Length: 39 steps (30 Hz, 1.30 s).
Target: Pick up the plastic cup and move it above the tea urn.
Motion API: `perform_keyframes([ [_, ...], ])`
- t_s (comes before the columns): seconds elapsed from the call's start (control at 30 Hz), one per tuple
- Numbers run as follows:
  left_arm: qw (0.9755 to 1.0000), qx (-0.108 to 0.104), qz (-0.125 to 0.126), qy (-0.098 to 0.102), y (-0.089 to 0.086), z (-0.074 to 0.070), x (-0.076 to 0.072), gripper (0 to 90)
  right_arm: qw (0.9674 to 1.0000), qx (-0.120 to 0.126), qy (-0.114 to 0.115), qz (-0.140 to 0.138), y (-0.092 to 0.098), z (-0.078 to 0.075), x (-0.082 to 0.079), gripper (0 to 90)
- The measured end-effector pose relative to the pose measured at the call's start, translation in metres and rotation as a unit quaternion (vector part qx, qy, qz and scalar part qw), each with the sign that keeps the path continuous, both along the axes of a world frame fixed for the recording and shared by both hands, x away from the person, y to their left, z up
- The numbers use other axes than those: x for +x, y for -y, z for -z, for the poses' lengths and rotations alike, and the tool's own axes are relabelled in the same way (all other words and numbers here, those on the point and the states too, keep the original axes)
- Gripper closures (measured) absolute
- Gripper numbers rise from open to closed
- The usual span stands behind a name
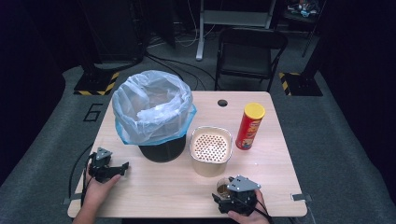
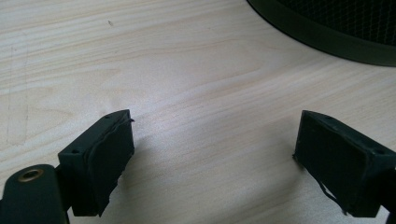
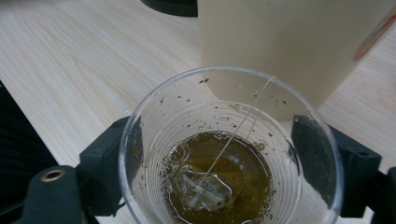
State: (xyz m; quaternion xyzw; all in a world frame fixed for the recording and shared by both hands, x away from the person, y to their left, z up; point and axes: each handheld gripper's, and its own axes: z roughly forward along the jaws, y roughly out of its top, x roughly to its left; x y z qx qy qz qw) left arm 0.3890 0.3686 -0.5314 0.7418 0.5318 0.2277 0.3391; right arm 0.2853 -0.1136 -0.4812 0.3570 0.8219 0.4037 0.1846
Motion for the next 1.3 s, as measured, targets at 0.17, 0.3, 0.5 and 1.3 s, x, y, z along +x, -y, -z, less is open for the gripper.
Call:
perform_keyframes([
  [0.17, 1.0, 0.0, 0.0, 0.0, 0.0, 0.0, 0.0, 11.6, 0.9999, 0.007, -0.007, -0.008, 0.005, -0.002, 0.002, 20.3],
  [0.3, 1.0, -0.001, -0.001, 0.0, 0.0, 0.0, 0.0, 11.5, 1.0, -0.003, -0.001, -0.009, 0.007, -0.002, 0.004, 20.0],
  [0.5, 1.0, 0.0, 0.0, 0.0, 0.0, 0.0, 0.0, 11.6, 0.9999, -0.005, 0.006, -0.013, 0.008, 0.0, 0.004, 19.9],
  [1.3, 1.0, 0.001, 0.002, 0.0, 0.0, 0.0, 0.0, 11.5, 0.9992, -0.036, 0.018, 0.001, 0.042, -0.008, 0.021, 25.5],
])
